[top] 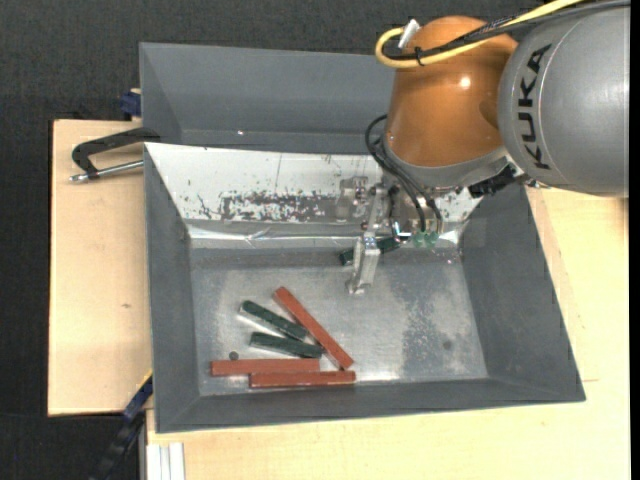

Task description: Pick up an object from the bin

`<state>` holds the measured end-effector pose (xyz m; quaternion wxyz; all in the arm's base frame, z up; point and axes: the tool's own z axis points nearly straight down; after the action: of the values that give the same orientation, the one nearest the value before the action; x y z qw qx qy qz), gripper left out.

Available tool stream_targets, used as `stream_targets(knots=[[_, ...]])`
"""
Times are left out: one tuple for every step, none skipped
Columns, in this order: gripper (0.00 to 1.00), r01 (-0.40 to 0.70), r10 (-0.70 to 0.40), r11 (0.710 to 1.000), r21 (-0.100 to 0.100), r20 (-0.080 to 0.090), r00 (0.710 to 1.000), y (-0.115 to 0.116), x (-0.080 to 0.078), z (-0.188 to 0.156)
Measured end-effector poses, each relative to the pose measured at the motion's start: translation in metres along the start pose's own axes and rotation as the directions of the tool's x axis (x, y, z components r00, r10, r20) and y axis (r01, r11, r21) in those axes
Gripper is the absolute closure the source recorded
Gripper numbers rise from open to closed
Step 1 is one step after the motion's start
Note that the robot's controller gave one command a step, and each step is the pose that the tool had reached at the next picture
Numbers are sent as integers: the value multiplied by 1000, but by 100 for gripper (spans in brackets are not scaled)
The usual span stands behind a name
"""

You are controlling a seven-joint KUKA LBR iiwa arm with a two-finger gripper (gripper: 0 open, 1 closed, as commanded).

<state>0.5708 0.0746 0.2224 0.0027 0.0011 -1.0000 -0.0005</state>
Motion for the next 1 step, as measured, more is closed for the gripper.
stream_targets(knots=[[0,-2,2,1000,-1,9,1000,0,-2,-5]])
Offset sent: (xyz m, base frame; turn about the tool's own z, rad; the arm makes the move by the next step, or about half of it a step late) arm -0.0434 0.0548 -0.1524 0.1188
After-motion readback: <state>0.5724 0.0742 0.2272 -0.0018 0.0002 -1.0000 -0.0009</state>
